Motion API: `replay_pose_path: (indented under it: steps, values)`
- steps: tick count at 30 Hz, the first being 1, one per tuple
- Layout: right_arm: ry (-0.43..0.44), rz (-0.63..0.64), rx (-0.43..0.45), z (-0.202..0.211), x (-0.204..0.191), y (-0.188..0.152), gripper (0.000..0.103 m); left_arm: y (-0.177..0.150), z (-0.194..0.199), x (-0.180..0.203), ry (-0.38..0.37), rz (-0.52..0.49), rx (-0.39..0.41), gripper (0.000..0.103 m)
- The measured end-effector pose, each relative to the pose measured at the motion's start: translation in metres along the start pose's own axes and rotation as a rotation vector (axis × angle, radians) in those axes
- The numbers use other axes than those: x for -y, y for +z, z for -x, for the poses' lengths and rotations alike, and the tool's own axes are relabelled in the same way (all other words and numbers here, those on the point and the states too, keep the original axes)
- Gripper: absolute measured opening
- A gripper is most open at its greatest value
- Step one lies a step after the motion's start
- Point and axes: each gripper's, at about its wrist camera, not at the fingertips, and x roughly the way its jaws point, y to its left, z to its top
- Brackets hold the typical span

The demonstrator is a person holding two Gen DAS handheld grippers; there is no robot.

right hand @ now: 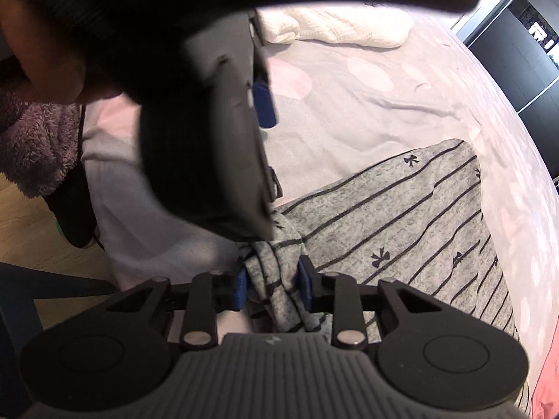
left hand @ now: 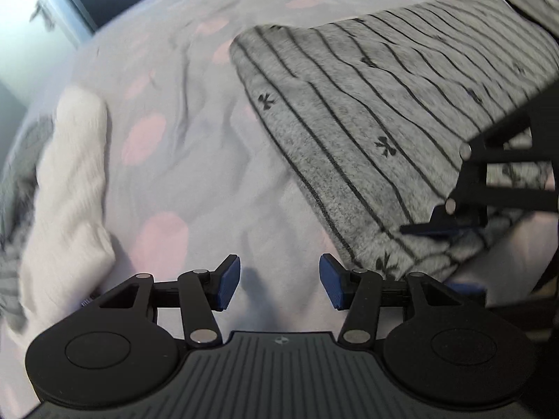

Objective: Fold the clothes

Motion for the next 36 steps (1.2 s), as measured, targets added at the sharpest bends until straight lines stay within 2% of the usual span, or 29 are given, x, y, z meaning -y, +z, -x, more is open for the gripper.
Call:
replay_pose_path:
  steps: [4,9,17,21,25,31,36]
  values:
    - [-0.007,-0.01,0.022,0.008,0.003,-0.004,0.023,-0.002,0.008,-0.007,0.009,0.033,0.039,0.049]
    - [-0.012,-0.098,0.062,0.025,0.02,-0.013,0.021,-0.004,0.015,-0.023,0.06,0.112,0.074,0.049]
    - [-0.057,-0.424,0.167,0.071,0.082,-0.045,0.019,0.002,0.012,-0.024,0.064,0.117,0.061,0.049]
    - [-0.088,-0.578,0.22,0.095,0.102,-0.066,0.019,0.016,0.014,-0.013,0.079,0.01,0.106,0.049]
    - [-0.106,-0.708,0.221,0.111,0.129,-0.095,0.019,0.029,0.017,-0.002,0.094,-0.098,0.151,0.049]
    - [-0.088,-0.858,0.223,0.114,0.147,-0.135,0.019,0.059,0.011,0.031,0.149,-0.542,0.295,0.055]
    - [-0.06,-0.914,0.226,0.099,0.157,-0.15,0.019,0.091,-0.011,0.037,0.256,-0.937,0.347,0.058]
